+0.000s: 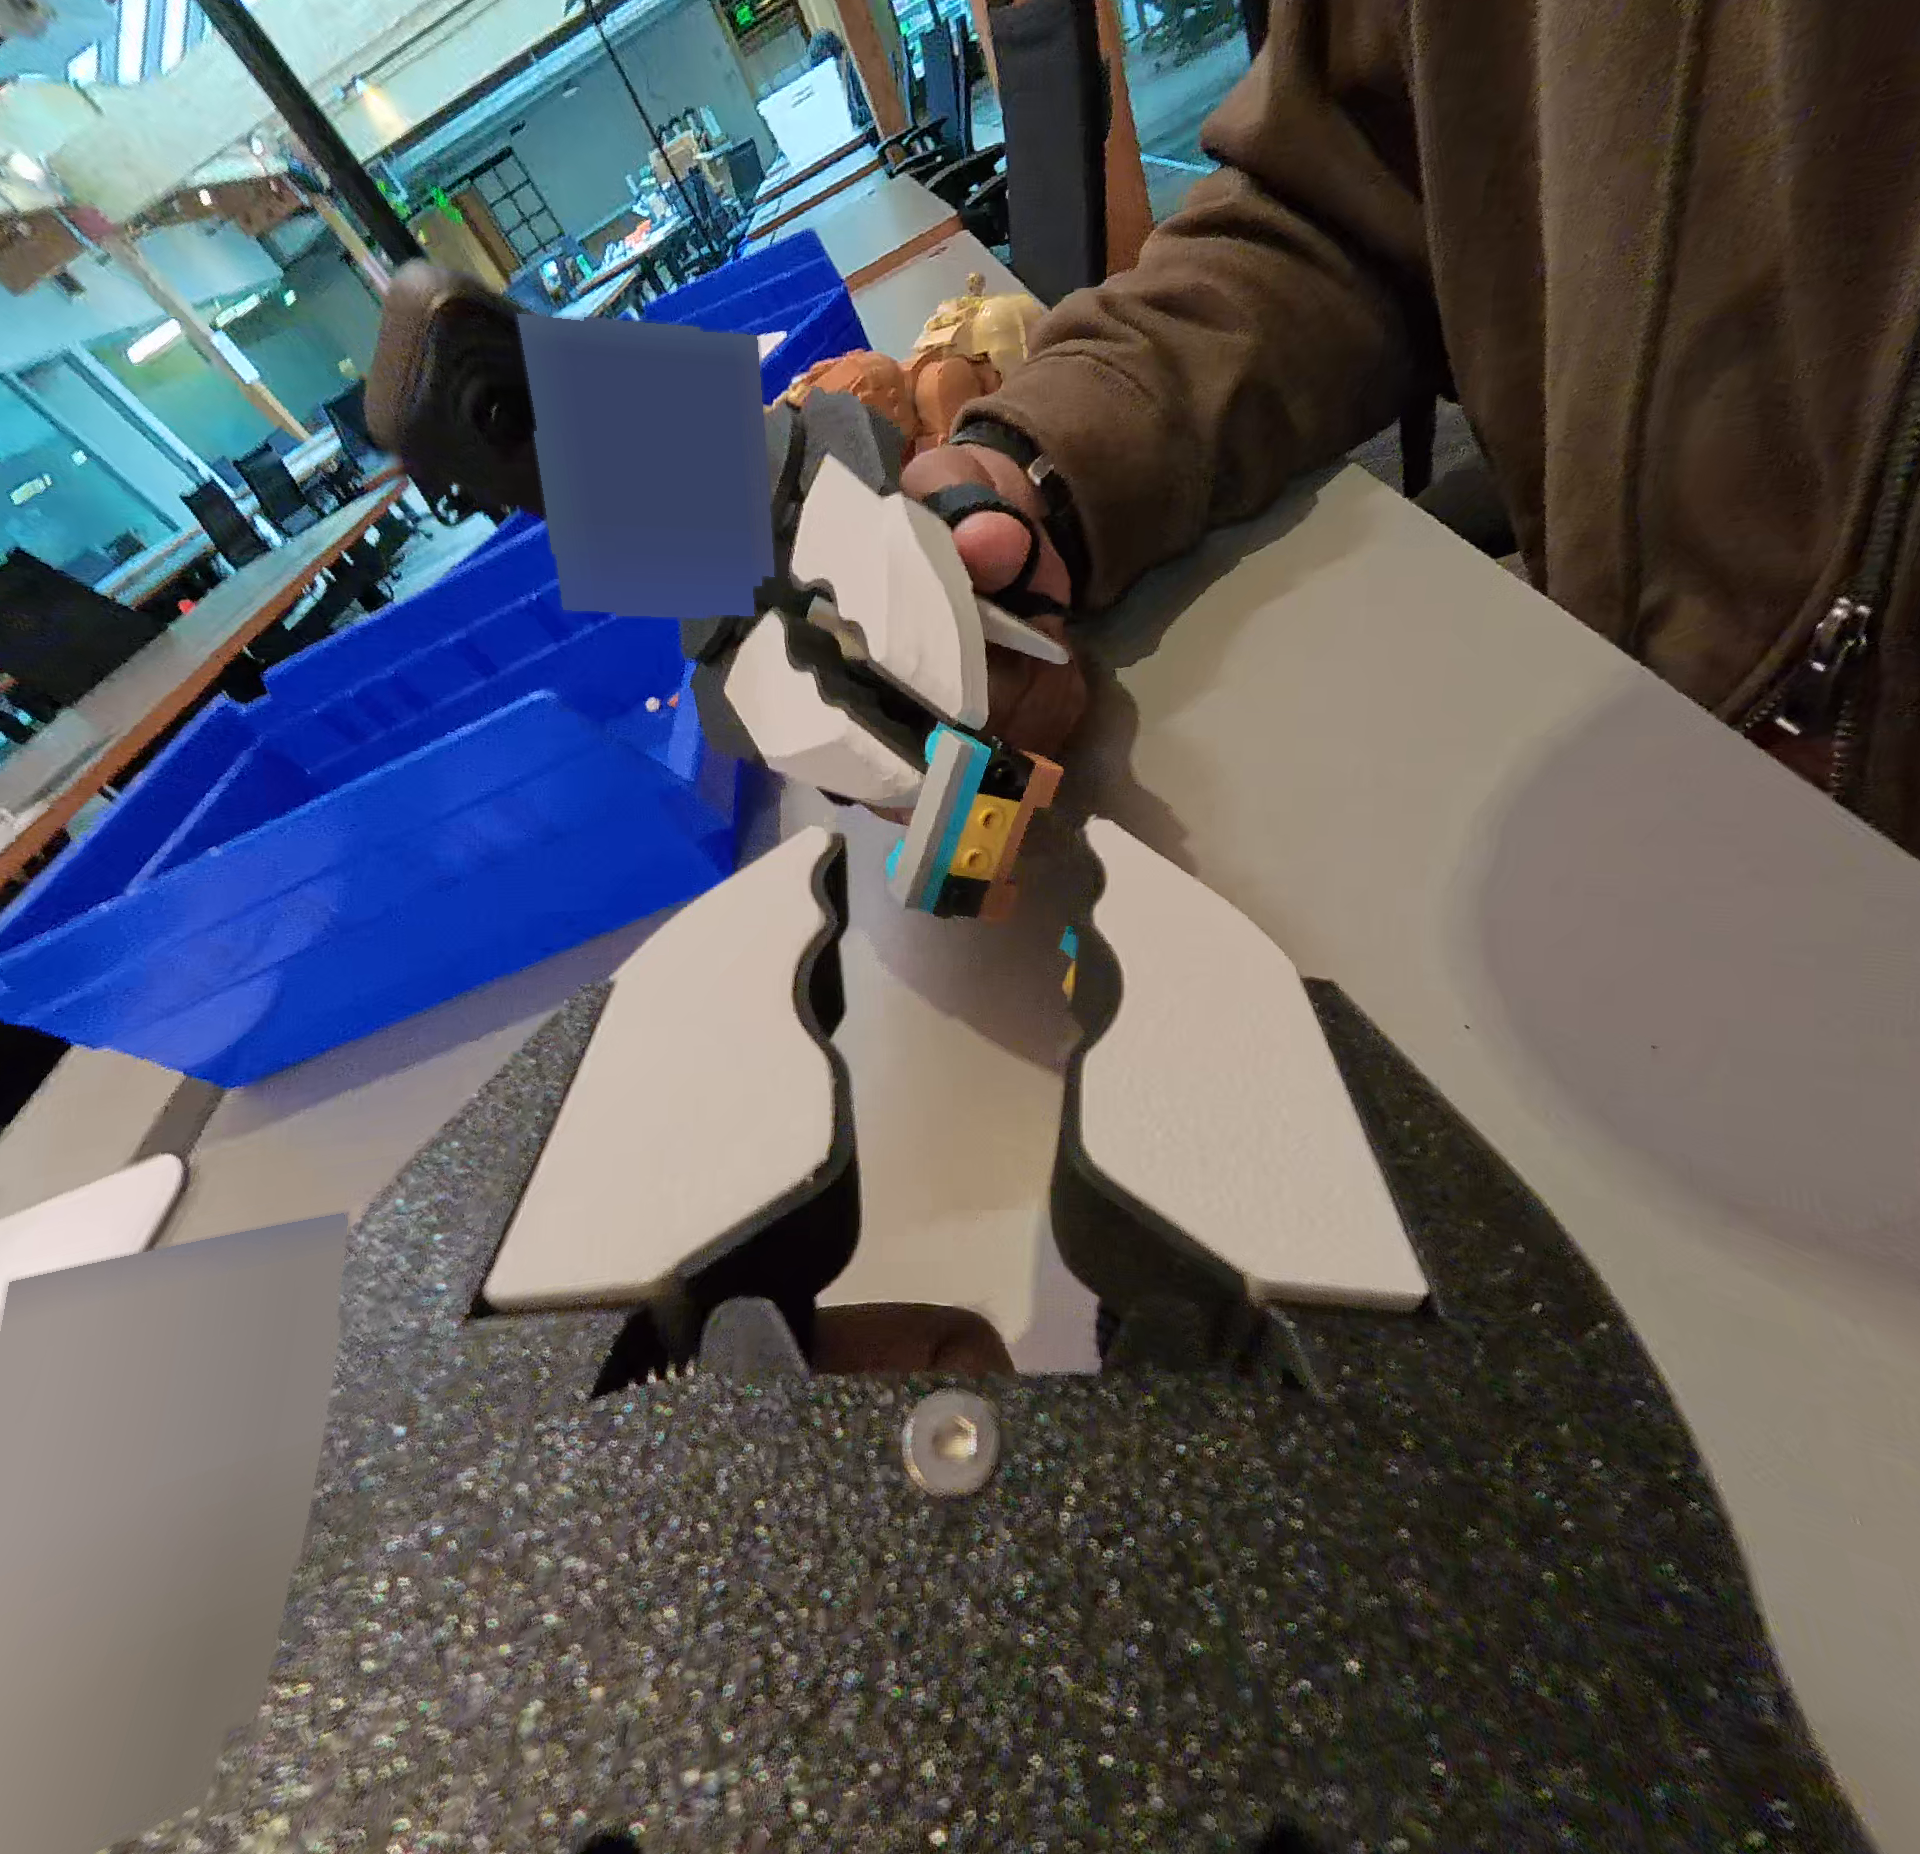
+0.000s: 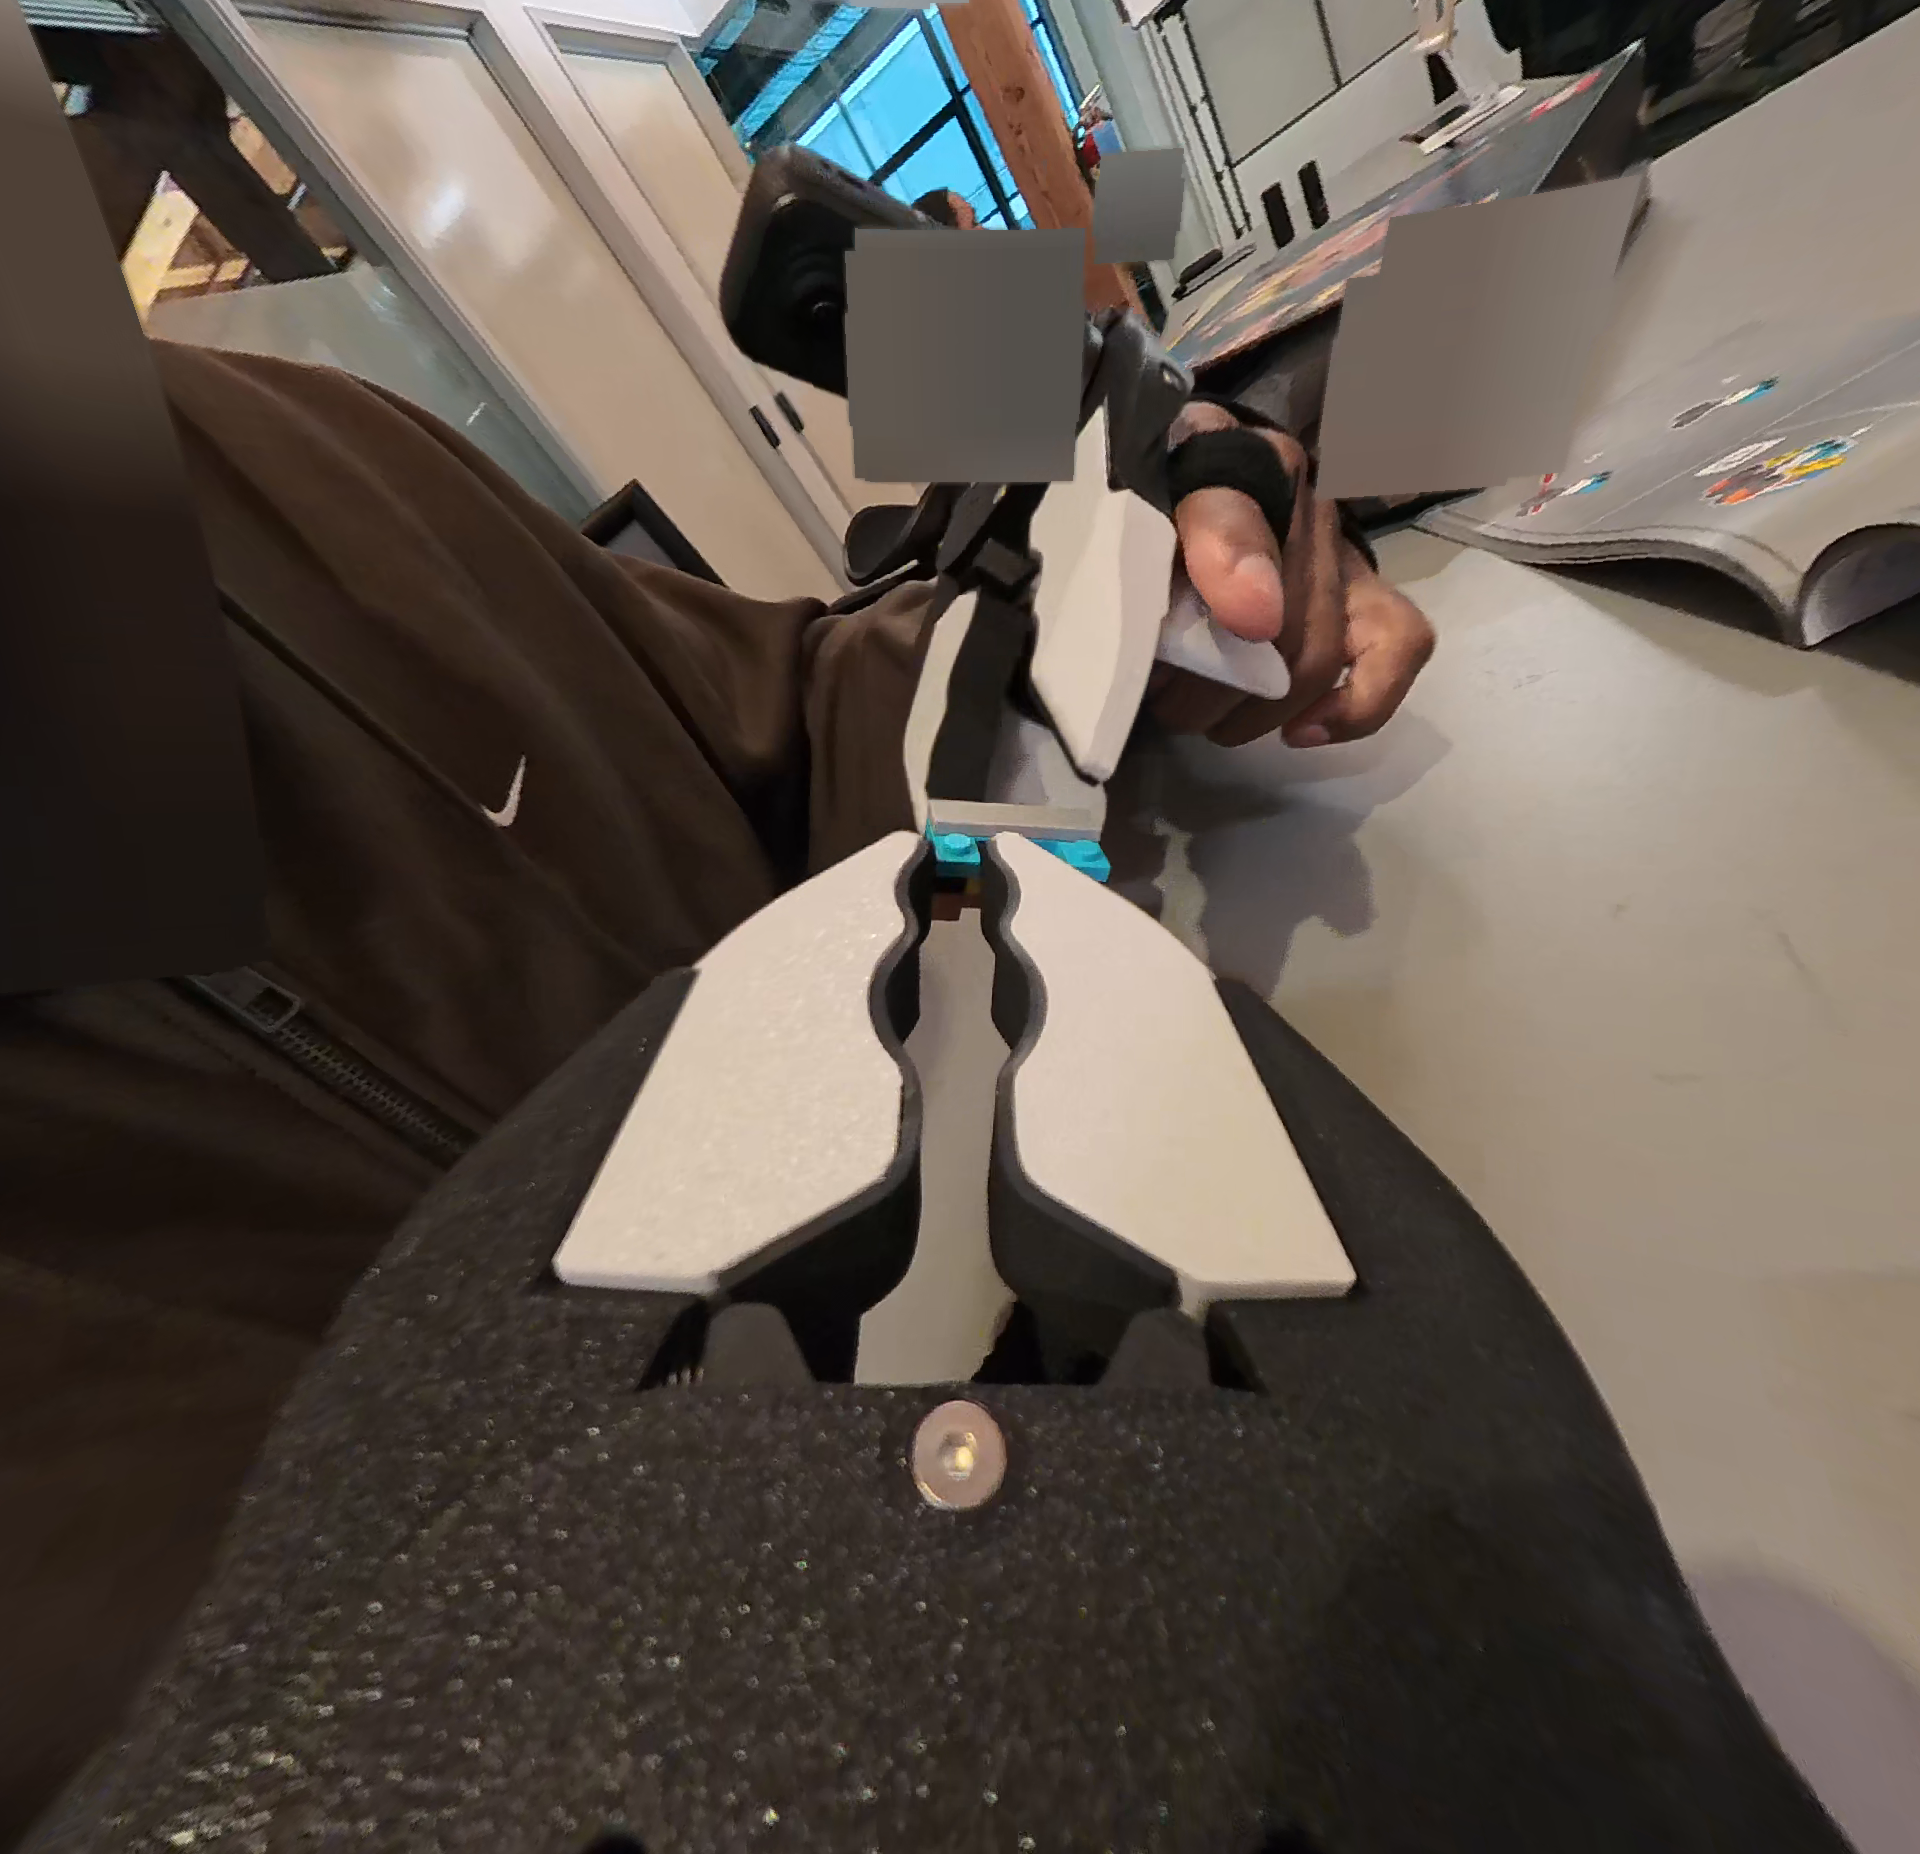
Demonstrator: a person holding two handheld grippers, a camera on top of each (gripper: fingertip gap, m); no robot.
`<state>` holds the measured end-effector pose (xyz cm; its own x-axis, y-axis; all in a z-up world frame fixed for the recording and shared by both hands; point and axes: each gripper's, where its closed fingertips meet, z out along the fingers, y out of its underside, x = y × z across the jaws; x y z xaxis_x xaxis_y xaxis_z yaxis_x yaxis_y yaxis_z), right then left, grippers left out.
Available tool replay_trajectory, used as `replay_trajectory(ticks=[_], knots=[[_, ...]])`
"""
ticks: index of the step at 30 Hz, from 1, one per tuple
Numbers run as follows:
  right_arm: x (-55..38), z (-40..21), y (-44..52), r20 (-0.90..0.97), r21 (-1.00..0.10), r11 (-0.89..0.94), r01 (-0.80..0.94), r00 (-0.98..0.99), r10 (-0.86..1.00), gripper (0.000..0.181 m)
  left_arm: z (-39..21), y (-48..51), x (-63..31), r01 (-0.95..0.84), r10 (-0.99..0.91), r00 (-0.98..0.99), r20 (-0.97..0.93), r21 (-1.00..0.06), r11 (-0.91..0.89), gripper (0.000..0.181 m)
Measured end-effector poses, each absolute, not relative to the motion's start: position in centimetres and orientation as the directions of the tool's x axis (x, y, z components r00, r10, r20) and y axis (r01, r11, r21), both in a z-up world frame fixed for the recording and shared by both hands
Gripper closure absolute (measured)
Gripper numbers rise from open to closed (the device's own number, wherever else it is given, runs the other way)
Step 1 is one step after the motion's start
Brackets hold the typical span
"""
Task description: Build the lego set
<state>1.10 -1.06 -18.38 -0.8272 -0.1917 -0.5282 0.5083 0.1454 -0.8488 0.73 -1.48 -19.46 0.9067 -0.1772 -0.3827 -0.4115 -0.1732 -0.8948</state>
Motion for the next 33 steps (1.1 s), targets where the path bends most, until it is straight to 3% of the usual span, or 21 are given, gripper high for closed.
replay_trajectory(ticks=[5, 9, 12, 16, 24, 28, 33], knots=[[-0.8, -17.9, -0.6, -0.402, -0.915, 0.07, 0.397, -0.913, -0.065, 0.173, -19.6, -1.3, -0.6, -0.107, -0.135, 0.988, -0.077, -0.966, -0.235, 0.12], [-1.8, -17.3, -0.1, -0.274, -0.961, 0.034, 0.275, -0.961, 0.034, 0.173, -18.9, -0.7, -2.7, 0.16, -0.03, 0.985, 0.168, -0.969, -0.188, 0.115], [-2.0, -17.2, -0.1, -0.21, -0.977, 0.032, 0.213, -0.975, 0.07, 0.173, -18.3, -0.3, -2.8, 0.249, -0.042, 0.966, 0.256, -0.959, -0.137, 0.115], [-1.9, -17.4, -0.3, -0.157, -0.985, 0.053, 0.162, -0.983, 0.091, 0.173, -18.6, 0.3, -2.6, 0.239, -0.033, 0.969, 0.246, -0.96, -0.144, 0.117], [-1.8, -17.8, -0.6, -0.147, -0.985, 0.073, 0.154, -0.985, 0.095, 0.173, -19.0, 0.3, -2.6, 0.165, -0.02, 0.985, 0.169, -0.975, -0.148, 0.144], [-1.8, -18.0, -0.6, -0.153, -0.984, 0.084, 0.16, -0.985, 0.085, 0.172, -19.1, 0.3, -2.7, 0.13, -0.019, 0.991, 0.134, -0.979, -0.154, 0.144], [-0.9, -19.6, 0.2, -0.078, -0.974, 0.213, 0.078, -0.997, 0.009, 0.139, -19.8, -0.6, -3.5, 0.09, 0.009, 0.996, 0.091, -0.975, -0.205, 0.144]])
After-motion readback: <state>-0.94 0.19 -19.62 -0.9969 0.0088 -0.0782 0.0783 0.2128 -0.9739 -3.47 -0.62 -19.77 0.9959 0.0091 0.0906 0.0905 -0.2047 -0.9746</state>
